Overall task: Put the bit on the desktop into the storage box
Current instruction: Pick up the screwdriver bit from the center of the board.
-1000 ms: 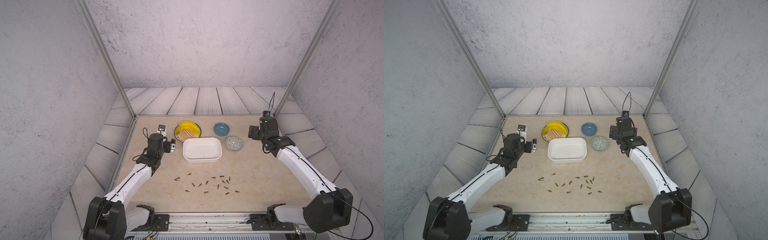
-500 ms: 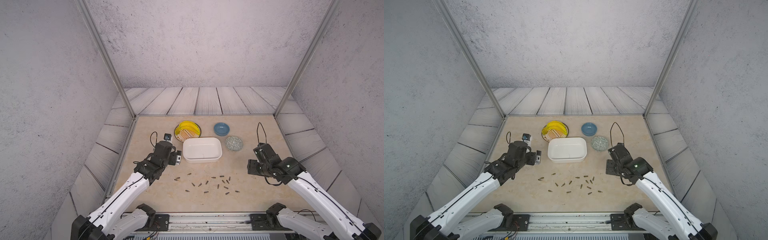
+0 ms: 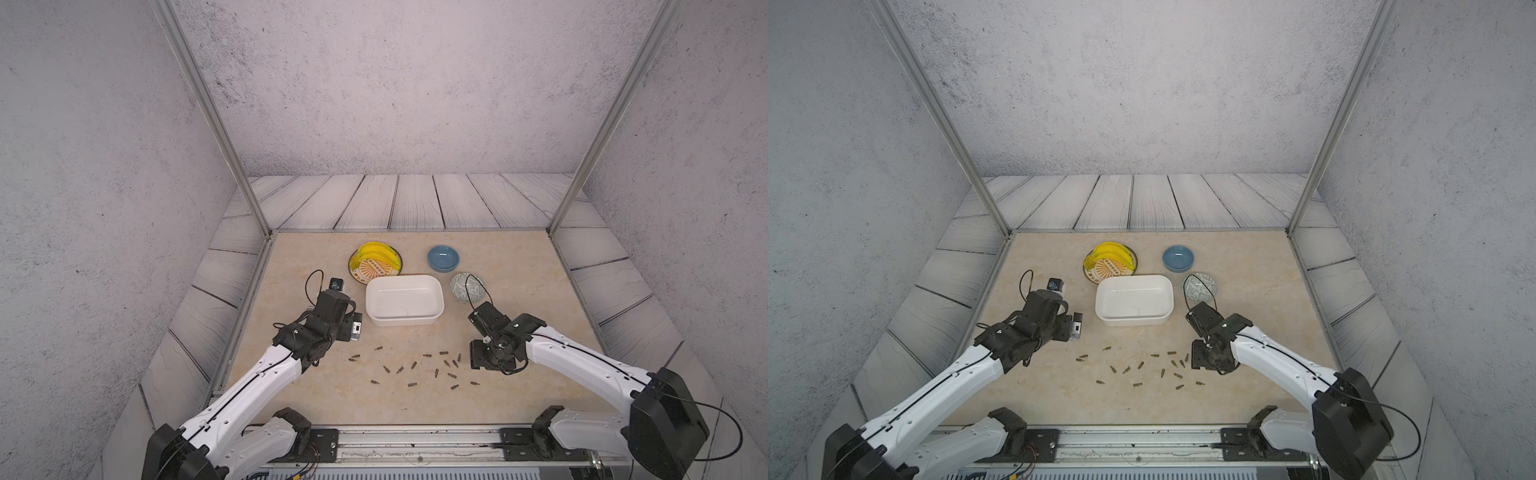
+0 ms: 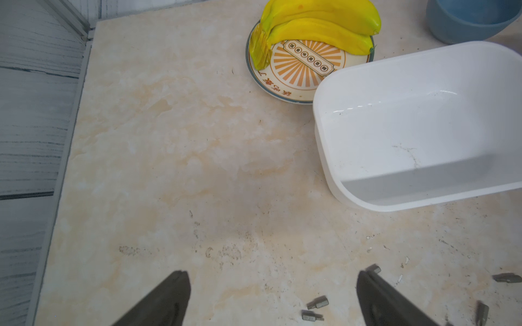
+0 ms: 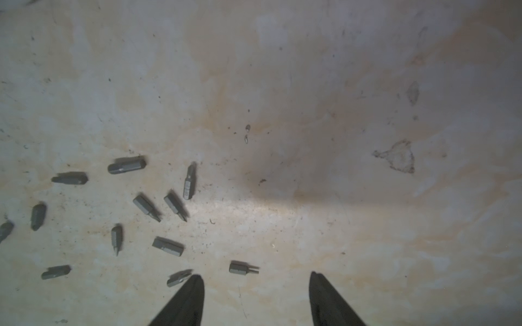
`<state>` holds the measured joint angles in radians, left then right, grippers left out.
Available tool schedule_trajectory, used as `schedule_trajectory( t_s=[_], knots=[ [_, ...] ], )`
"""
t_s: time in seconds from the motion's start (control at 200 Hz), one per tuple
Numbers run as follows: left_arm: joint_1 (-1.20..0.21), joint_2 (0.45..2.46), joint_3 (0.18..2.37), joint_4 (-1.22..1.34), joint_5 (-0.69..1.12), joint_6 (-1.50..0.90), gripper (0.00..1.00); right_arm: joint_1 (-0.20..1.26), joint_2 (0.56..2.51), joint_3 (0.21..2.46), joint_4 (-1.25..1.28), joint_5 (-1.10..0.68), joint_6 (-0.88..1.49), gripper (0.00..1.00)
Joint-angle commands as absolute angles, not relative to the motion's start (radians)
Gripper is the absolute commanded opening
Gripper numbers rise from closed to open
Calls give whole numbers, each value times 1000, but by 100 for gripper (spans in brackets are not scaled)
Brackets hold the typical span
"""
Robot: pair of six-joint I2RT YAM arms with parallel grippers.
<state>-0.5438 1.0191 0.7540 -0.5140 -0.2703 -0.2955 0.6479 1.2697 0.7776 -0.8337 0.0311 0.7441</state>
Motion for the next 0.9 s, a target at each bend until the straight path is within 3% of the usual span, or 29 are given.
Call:
schedule_trajectory(
  t_s=[0.0, 0.4, 0.896],
  knots=[
    [-551, 1038, 729, -528, -294, -311, 99, 664, 1305, 786, -787, 33, 742, 63],
    [-552, 1072, 732, -510, -296, -297, 100, 700, 1532, 912, -719, 74, 727, 48],
    [-552, 1072, 735, -538, -271, -307, 99, 719, 1664, 961, -695, 97, 709, 42]
  ],
)
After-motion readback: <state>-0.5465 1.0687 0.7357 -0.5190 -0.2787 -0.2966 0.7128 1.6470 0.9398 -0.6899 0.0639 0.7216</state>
